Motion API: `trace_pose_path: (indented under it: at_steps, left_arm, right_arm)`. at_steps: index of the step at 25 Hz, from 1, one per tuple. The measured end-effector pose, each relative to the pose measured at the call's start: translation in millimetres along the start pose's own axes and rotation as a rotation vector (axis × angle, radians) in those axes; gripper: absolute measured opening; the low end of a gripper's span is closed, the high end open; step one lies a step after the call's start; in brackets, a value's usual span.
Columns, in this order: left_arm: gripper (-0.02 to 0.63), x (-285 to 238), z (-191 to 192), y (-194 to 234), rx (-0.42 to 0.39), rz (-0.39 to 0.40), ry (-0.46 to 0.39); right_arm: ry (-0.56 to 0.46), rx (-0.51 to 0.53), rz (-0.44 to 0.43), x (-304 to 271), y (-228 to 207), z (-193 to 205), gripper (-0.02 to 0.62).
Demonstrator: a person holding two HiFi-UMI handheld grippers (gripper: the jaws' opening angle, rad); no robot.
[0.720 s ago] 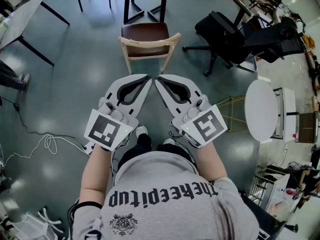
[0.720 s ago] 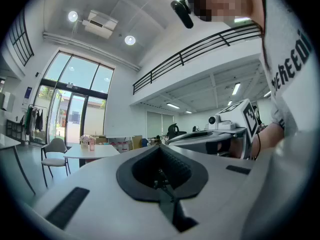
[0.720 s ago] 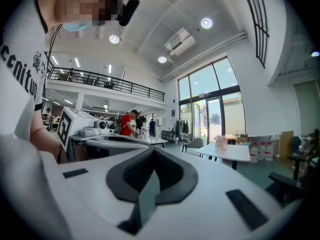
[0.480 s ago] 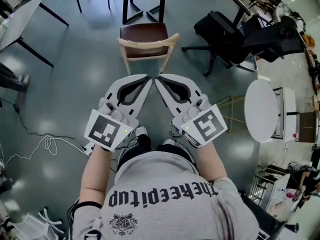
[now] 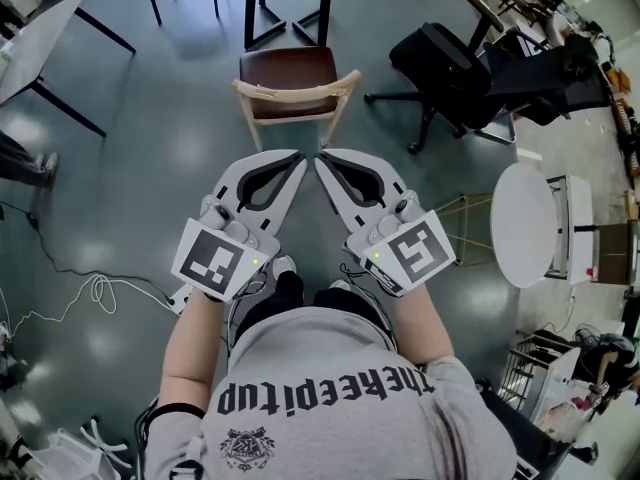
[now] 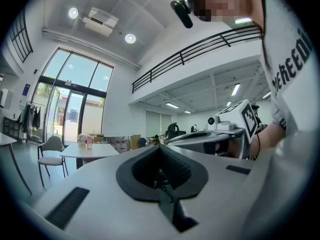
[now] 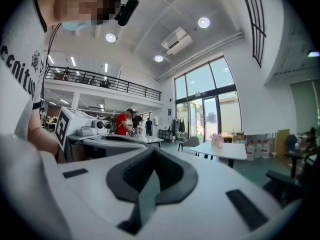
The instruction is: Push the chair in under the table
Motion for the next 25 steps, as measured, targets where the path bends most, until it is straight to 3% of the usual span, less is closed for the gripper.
trace_pose_path:
  at_steps: [6, 16, 25]
  left_arm:
    - [0.015, 1.9, 9.7, 12.5, -0.022, 0.021, -0.01]
    - [0.015, -18.2, 22.1, 26.9, -0.007, 0.025, -0.019]
    - [0.015, -55.7, 29.7, 51.4, 0.008, -0.017, 0.001]
  right_arm:
    - [-0.033, -0.074, 0.02, -9.1, -4.7, 7.3, 0.009]
    - [0.018, -0.005, 0.069, -12.6, -23.5, 6.4, 0.011]
    - [0.035, 0.001, 0.018, -37.8, -71.5, -6.0, 0.011]
Point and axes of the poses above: the fingertips, and each gripper's own axes: x backward along the fingers, y to its left, z out of its underside, the point moved 10 cm from there along x, backward along the fingers, and after that the axes turned 14 degrees about -x, right-handed, at the moved point
